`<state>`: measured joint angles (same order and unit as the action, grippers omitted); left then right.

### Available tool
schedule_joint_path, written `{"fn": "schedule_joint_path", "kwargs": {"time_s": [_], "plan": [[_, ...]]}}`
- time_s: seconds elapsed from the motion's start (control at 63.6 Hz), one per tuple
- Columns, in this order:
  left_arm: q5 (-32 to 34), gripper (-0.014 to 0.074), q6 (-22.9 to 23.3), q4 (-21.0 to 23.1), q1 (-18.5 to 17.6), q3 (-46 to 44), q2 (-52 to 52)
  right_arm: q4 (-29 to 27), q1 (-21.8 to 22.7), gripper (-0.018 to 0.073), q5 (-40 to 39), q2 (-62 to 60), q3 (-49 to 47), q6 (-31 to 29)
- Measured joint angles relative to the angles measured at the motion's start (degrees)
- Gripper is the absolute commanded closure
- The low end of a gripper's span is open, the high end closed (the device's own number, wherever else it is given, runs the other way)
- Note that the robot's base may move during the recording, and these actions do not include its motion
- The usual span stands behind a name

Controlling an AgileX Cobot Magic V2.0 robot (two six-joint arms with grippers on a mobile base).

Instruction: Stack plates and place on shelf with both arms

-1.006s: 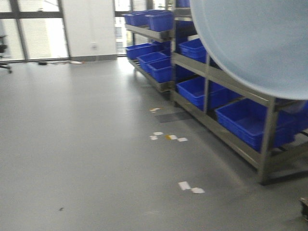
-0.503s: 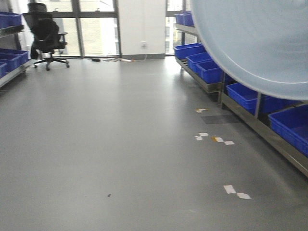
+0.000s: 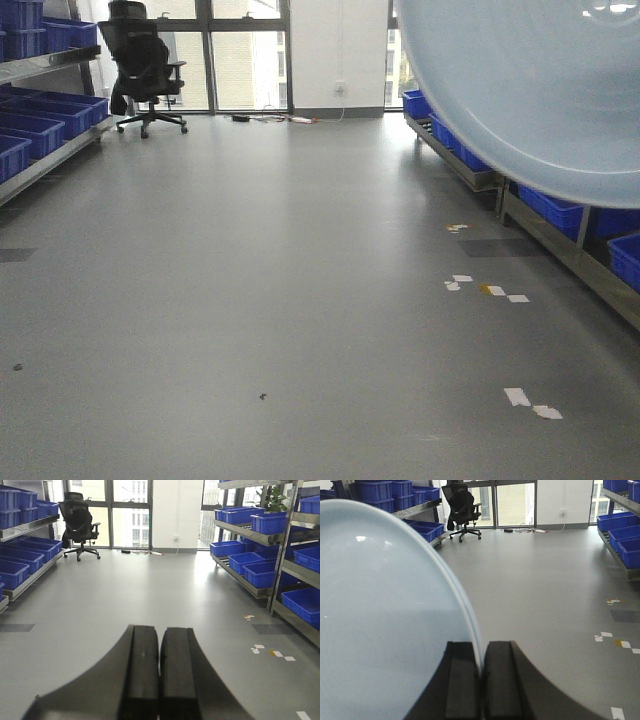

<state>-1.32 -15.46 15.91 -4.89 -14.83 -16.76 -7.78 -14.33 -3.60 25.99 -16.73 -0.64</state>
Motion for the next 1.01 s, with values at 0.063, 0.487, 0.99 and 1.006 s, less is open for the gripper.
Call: {"fn": "schedule_joint_path", "kwargs": {"time_s": [0.063,0.487,0.99,1.006], "plan": [[-0.1,0.0516,0.0,0.0,0.0,0.0,0.0,0.0,0.0,0.0510,0.0,0.0,0.0,0.0],[-0.1,0.0516,0.0,0.0,0.0,0.0,0.0,0.0,0.0,0.0510,-0.1,0.0,0.1,0.0],[-0.1,0.0516,0.0,0.0,0.0,0.0,0.0,0.0,0.0,0.0510,-0.1,0.0,0.1,0.0],[-0.1,0.0516,0.0,0.0,0.0,0.0,0.0,0.0,0.0,0.0510,-0.1,0.0,0.1,0.0]]}}
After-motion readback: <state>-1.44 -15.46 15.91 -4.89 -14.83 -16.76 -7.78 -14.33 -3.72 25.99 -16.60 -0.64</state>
